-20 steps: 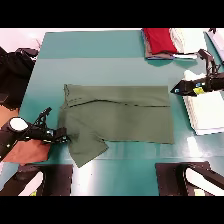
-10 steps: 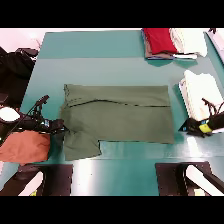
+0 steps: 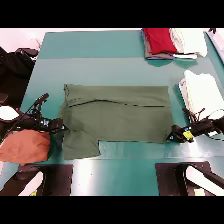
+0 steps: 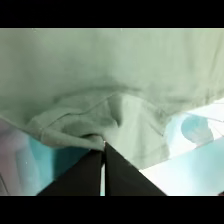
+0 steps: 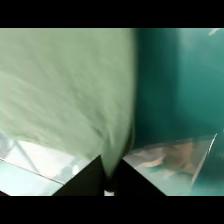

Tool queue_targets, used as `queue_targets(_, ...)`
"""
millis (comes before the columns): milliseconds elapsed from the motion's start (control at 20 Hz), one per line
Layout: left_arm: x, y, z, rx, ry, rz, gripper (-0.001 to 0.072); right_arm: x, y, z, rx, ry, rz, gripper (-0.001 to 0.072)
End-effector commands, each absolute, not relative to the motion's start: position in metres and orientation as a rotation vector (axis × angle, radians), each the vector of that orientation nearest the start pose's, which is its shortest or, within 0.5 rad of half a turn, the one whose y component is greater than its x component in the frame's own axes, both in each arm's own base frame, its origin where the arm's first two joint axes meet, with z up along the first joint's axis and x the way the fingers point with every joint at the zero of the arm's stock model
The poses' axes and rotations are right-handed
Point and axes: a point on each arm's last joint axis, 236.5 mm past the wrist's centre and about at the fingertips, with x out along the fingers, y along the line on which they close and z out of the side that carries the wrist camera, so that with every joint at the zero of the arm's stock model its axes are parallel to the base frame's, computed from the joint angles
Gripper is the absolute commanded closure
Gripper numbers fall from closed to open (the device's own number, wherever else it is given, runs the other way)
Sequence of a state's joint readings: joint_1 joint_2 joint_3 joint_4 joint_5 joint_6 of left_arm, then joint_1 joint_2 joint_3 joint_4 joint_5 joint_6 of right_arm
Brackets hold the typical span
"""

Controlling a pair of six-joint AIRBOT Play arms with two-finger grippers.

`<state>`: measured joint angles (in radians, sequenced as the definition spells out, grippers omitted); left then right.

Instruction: Fold the shirts.

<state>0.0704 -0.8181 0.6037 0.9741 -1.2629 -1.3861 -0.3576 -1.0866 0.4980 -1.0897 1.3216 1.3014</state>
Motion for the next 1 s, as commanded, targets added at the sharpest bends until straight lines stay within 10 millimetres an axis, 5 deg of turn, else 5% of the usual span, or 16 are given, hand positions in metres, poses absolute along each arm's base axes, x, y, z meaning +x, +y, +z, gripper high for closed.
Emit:
queue_targets(0, 0.216, -0.11, -0.001, -0.426, 1.401, -0.422, 0.068, 0.195, 0.057, -0.078, 0.538, 1.631, 0.262, 0.0691)
queue_targets(300, 0.176, -0.103, 0.036, -0.355, 1.354, -0.405, 0.068, 0.182, 0.018, -0.015, 0.284, 1.55, 0.206, 0.0692)
queue_targets(450, 0.179, -0.105, 0.042, -0.361, 1.328, -0.407, 0.068, 0.196, 0.003, 0.008, 0.257, 1.434, 0.146, 0.0693)
queue_targets(600, 0.223, -0.099, 0.044, -0.363, 1.232, -0.374, 0.068, 0.226, -0.006, 0.014, 0.246, 1.398, 0.136, 0.0693)
queue_targets(950, 0.363, -0.087, 0.028, -0.378, 1.136, -0.341, 0.0679, 0.335, -0.008, 0.001, 0.226, 1.407, 0.166, 0.0693)
